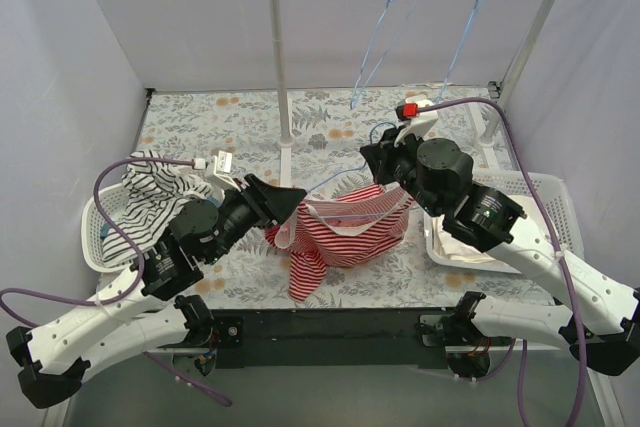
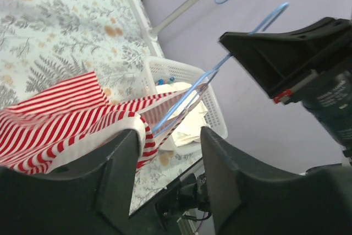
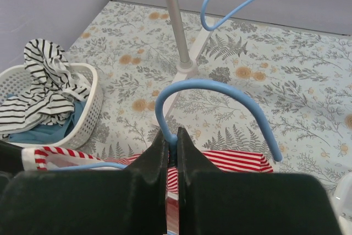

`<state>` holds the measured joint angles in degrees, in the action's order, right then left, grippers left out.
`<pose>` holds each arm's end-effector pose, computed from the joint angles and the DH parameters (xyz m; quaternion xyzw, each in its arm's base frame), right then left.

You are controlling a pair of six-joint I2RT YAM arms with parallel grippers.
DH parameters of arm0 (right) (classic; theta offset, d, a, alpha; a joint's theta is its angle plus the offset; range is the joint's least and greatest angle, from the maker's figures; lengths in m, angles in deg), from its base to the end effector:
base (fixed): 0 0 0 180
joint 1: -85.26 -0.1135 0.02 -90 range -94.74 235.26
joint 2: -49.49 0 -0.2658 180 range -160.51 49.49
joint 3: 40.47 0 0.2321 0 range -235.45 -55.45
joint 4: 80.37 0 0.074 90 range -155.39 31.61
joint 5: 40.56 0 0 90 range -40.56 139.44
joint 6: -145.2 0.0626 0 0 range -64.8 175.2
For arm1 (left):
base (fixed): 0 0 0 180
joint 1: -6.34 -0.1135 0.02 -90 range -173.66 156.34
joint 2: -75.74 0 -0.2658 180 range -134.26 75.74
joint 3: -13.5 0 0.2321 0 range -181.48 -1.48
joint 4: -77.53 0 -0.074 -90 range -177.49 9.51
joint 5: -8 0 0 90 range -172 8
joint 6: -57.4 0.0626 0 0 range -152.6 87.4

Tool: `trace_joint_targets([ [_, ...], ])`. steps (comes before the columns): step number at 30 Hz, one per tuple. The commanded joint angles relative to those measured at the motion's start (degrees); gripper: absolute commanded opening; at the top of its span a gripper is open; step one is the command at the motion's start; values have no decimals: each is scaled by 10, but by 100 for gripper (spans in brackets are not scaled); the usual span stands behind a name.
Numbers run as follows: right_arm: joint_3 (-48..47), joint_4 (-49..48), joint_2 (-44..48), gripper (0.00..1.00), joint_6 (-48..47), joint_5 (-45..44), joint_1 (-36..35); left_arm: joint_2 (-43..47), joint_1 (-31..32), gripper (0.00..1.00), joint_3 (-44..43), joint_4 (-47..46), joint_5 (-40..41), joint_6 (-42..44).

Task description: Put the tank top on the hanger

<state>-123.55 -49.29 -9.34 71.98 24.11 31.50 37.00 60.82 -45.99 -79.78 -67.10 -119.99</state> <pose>0.1538 0.1646 0.4207 -0.0934 0.7383 0.2400 0.6234 0.1085 -0.1242 0.3575 -0.2884 0.6582 -0.6209 0.3132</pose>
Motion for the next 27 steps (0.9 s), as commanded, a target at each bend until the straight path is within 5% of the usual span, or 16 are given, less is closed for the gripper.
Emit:
trace_joint_targets([
  [1,-50,-16,4,1,-7,-5,-3,32,-3,54,-20,85,31,21],
  [7,-66,-15,-1,1,-10,-3,-3,36,-3,78,-99,159,22,99],
  [12,-110,-12,-21,1,-23,7,-3,-35,-3,78,-224,259,63,177],
  [27,-518,119,-171,1,-131,114,-3,-162,-3,81,-459,173,35,358],
])
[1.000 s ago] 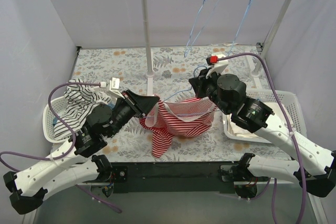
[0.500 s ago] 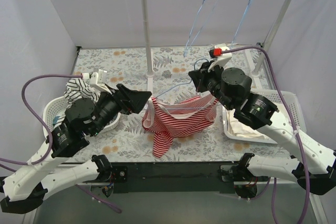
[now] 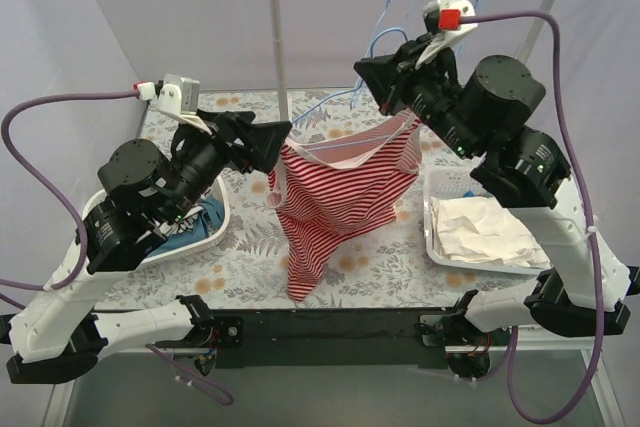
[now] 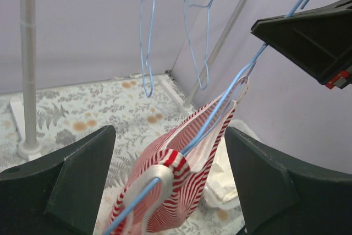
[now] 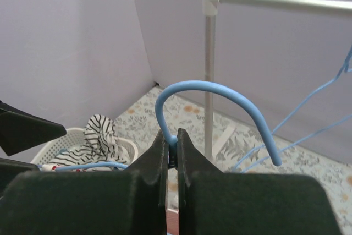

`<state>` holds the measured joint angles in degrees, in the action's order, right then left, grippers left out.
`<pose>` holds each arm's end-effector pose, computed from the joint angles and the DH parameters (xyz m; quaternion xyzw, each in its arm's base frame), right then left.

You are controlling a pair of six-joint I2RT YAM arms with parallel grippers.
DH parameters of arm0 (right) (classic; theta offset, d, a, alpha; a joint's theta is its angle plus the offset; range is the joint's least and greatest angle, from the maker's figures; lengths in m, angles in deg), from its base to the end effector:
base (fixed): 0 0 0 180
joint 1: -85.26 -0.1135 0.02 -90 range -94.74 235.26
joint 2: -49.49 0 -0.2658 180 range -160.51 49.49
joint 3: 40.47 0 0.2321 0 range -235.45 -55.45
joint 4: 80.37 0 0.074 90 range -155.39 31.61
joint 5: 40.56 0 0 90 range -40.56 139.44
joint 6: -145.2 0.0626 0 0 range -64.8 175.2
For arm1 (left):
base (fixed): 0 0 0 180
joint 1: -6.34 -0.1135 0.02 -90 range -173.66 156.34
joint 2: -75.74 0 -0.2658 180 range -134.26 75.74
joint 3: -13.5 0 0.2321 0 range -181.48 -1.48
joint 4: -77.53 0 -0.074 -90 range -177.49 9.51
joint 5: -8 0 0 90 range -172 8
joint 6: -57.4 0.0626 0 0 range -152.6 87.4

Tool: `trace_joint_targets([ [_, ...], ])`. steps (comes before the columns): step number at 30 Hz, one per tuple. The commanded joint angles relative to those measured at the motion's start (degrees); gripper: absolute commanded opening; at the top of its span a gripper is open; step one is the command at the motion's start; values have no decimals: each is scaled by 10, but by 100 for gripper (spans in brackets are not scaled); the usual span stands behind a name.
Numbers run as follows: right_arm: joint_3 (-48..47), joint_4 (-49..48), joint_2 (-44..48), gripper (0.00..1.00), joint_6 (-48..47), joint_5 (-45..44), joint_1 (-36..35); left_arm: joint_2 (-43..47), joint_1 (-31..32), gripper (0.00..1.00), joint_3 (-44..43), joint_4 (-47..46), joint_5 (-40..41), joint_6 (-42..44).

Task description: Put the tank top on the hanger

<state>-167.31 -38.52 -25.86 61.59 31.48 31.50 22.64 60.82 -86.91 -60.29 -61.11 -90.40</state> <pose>0.1509 0.1733 0.5746 -0.1468 0.6315 0.2910 0.7035 0.1052 -0.1089 0.5085 -0.1530 0.6594 -0.5346 0.5060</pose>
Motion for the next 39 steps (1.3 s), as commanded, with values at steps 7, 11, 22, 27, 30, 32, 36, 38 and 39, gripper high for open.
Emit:
trace_joint_targets([
  [7,7,23,6,1,-29,78,-3,-40,-2,78,-98,51,-84,113],
  [11,41,22,17,1,-27,93,-3,-51,-2,70,-107,157,-120,130],
  [22,94,20,24,1,-13,102,-3,-74,-2,63,-61,254,-150,122],
  [27,103,15,28,1,-13,99,-3,-66,-3,60,-31,275,-156,115],
  [30,110,13,28,1,-11,97,-3,-61,-3,58,-8,282,-163,109],
  [32,112,12,28,1,-10,95,-3,-55,-3,56,3,277,-164,102],
  [36,115,9,25,1,-9,95,-3,-40,-3,53,34,253,-181,92],
  [38,117,10,25,1,-9,95,-3,-34,-2,47,51,240,-184,89],
  [39,117,10,25,1,-9,95,-3,-32,-2,45,57,234,-187,88],
])
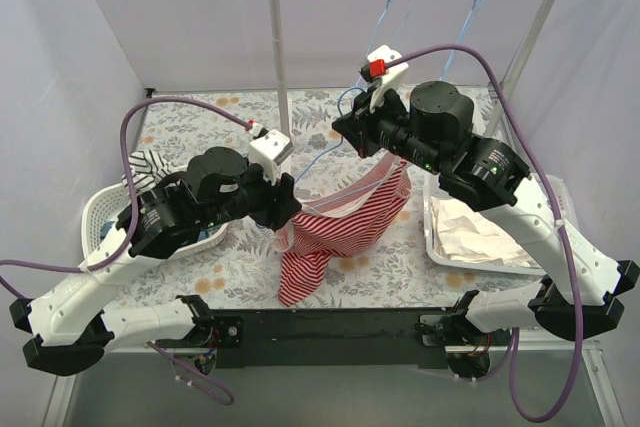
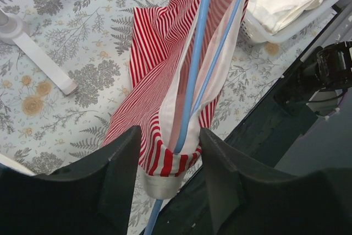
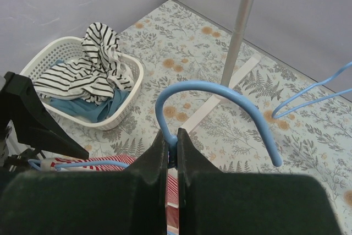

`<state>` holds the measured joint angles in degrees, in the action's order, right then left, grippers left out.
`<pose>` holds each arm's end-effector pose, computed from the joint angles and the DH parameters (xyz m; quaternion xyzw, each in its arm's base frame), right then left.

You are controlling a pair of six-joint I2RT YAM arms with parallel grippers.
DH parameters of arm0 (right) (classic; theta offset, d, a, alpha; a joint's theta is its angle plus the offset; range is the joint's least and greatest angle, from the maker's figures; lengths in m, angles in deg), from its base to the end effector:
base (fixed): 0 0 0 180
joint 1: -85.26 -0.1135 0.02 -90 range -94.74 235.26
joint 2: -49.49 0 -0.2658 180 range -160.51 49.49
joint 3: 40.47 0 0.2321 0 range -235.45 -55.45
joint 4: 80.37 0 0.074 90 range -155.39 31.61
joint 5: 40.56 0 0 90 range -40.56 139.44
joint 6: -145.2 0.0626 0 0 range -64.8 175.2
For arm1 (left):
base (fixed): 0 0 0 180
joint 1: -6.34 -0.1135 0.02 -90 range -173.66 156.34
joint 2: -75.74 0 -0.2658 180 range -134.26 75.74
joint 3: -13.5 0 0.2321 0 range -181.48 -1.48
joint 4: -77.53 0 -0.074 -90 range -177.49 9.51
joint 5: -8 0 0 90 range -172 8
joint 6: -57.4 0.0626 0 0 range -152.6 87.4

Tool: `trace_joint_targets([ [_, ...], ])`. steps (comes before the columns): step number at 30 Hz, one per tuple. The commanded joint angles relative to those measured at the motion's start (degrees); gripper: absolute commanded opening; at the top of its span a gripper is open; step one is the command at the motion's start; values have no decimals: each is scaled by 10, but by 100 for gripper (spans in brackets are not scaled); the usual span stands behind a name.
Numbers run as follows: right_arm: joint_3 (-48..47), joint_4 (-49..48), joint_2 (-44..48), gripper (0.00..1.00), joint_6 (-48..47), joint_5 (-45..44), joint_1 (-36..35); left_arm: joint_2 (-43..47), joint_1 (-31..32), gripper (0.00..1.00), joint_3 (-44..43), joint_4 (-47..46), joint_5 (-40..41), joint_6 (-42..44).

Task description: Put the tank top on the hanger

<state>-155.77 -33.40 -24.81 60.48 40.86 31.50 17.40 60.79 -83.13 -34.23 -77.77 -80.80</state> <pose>0.1603 0.2029 0.5075 -0.2585 0.6961 0.2805 0.6082 0.1089 -0.1445 0.4155 0.0287 0.8649 -0.3704 0.3374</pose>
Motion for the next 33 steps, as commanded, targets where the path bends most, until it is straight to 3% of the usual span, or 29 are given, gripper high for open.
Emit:
trace_joint_targets([
  [1,1,-41,14,1,2,1,-3,24,-2,41,32,-32,-21,-8],
  [2,2,-41,14,1,3,1,-3,26,-2,31,38,-40,-22,-9],
  [7,6,-42,14,1,1,-2,-3,45,-3,1,66,-74,-21,-12],
  [12,26,-47,16,2,5,5,-3,77,-2,0,101,-127,-21,-19],
  [16,52,-58,33,10,10,2,-3,90,-2,0,114,-134,-34,-23],
  [22,87,-73,44,32,14,8,-3,116,-3,0,146,-140,-36,-36],
  [25,95,-80,49,48,15,15,-3,124,-3,0,160,-146,-34,-46],
  [30,115,-84,58,62,17,9,-3,145,-2,0,178,-160,-7,-62],
  [33,137,-89,74,66,22,-15,-3,157,-3,0,185,-159,23,-69],
])
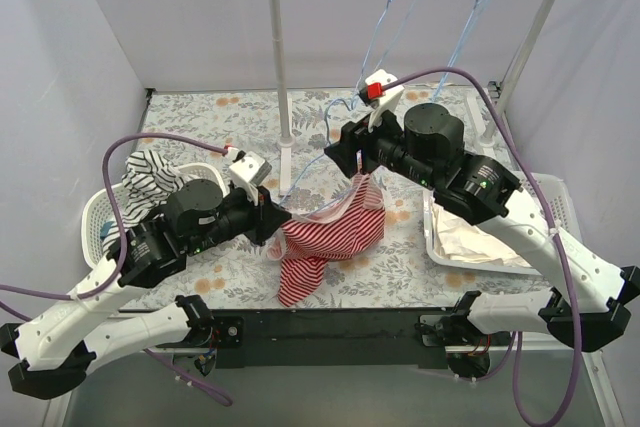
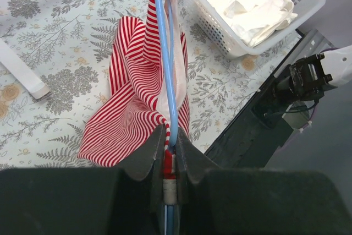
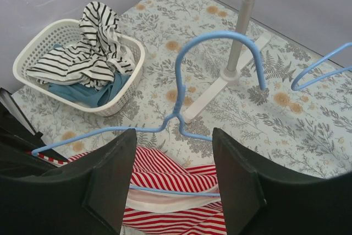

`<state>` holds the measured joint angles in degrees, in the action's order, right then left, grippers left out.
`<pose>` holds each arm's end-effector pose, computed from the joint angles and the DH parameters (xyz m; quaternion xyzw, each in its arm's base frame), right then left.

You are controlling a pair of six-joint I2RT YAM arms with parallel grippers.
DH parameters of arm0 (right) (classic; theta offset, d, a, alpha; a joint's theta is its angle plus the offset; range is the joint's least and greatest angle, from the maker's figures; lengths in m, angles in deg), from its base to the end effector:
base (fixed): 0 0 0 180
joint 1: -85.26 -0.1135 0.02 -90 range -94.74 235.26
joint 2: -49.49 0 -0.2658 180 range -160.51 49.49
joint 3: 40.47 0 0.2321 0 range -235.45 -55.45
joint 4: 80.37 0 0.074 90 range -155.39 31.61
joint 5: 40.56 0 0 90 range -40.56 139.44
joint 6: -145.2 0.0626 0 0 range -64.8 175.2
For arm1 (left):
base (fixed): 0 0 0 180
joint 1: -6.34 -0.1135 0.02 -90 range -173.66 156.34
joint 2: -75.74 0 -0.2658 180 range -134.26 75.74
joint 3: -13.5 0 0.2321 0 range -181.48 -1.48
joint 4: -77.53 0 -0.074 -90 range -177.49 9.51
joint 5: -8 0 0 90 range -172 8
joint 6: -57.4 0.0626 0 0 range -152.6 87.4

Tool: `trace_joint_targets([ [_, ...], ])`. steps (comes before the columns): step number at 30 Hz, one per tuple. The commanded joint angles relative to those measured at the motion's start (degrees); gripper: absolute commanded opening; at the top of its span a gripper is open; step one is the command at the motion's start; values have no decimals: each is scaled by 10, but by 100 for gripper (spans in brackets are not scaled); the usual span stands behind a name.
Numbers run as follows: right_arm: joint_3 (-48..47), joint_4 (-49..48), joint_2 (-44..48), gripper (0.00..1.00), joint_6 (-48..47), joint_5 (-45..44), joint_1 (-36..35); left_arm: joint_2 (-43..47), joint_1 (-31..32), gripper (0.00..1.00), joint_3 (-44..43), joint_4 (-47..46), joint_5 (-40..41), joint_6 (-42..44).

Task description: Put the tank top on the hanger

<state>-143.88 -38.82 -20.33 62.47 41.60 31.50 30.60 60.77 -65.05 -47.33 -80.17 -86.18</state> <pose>0.1584 0.2017 0.4726 -0.2558 0.7093 0.2880 0.5903 0.0907 -0.1234 0.3791 -0.0028 0.8277 -0.4462 0.3404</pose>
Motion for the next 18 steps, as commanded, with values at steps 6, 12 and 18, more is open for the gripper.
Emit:
trace_joint_targets([
  [6,77,-70,94,74,24,-89,-3,38,-2,0,6,-30,106,-28],
  [12,140,-84,159,77,42,-104,-3,18,-3,0,-27,-39,216,-36],
  [18,205,-83,208,77,71,-109,-3,-68,-3,0,-104,-58,276,6],
])
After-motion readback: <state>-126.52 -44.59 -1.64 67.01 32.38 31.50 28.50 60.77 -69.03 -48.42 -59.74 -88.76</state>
